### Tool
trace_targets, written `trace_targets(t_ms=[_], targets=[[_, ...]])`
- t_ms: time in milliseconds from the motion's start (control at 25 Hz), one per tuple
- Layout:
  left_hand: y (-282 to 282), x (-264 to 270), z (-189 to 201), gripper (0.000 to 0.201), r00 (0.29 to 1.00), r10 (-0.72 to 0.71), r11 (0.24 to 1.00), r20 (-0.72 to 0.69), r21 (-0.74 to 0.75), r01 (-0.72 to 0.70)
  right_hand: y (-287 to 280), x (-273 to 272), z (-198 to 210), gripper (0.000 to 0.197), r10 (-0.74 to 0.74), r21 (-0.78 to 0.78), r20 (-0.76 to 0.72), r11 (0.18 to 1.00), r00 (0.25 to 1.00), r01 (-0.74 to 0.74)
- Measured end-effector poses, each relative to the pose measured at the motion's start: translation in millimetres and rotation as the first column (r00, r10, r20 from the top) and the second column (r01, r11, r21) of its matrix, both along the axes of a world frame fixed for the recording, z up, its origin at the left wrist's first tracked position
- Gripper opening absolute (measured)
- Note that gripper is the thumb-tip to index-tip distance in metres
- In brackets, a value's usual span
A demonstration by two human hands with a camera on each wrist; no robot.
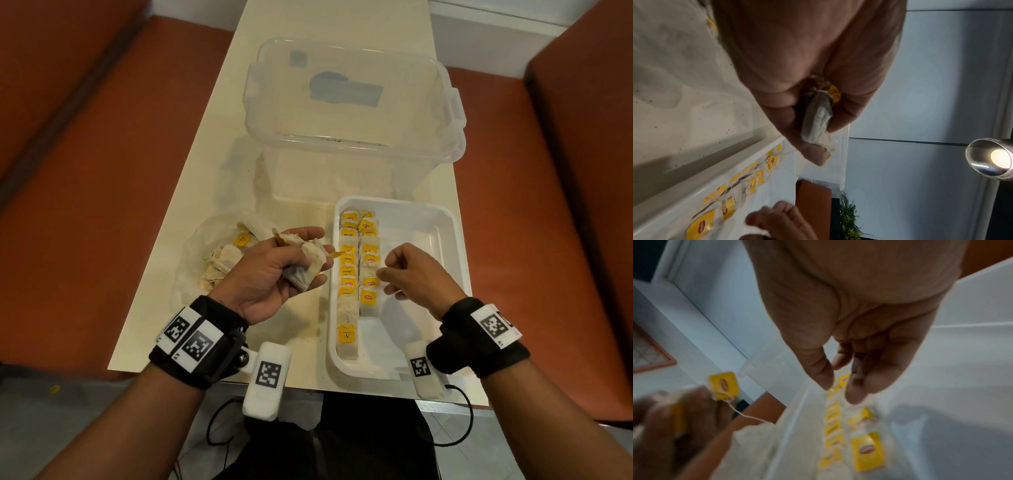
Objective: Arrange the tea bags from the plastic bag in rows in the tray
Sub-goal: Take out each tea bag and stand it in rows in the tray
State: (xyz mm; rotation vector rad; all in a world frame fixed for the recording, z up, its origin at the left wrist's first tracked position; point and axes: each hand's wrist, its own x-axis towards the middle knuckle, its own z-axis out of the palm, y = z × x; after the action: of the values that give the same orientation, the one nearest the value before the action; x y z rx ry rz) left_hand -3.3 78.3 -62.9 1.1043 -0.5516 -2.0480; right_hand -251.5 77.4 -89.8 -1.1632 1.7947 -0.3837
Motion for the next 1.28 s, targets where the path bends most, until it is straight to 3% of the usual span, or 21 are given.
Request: trace_targets(t_ms=[80, 160, 240, 360, 720, 880, 1080, 1280], targets=[[1, -4, 1, 0.042, 0.999, -0.017, 1.000, -0.030, -0.001, 0.017, 4, 13, 21, 0.015, -0.009, -0.010, 0.236, 1.000, 0.972, 0.012], [3, -9, 0, 0.045, 0.998, -0.035, 0.999, -0.047, -0.003, 0.035, 10, 29, 36, 0.023, -0.066, 0.096, 0.528, 0.995, 0.846, 0.017], [4, -16, -2, 0.048, 0.998, -0.057, 0.998, -0.025, -0.027, 0.057, 15, 39, 40, 0.036, -0.123, 0.176, 0.665, 0.984, 0.737, 0.006], [6, -20, -2, 0.051, 0.996, -0.080, 0.994, 0.026, -0.074, 0.082, 16, 46, 37, 0.038, -0.153, 0.175, 0.659, 0.983, 0.737, 0.048], [8, -17, -4, 0.052, 0.993, -0.107, 0.992, 0.059, -0.060, 0.110, 14, 34, 42, 0.005, -0.144, 0.044, 0.680, 0.987, 0.719, 0.156], [8, -18, -3, 0.049, 0.990, -0.115, 0.992, 0.078, -0.037, 0.118, 15, 34, 47, 0.018, -0.063, -0.058, 0.639, 0.990, 0.767, 0.130], [8, -21, -3, 0.054, 0.988, -0.038, 0.996, 0.151, -0.078, 0.051, 16, 33, 46, 0.010, -0.065, -0.076, 0.624, 0.987, 0.779, 0.143], [7, -24, -3, 0.052, 0.990, 0.062, 0.995, 0.124, -0.089, -0.051, 21, 33, 49, 0.028, -0.084, -0.069, 0.662, 0.983, 0.745, 0.172]])
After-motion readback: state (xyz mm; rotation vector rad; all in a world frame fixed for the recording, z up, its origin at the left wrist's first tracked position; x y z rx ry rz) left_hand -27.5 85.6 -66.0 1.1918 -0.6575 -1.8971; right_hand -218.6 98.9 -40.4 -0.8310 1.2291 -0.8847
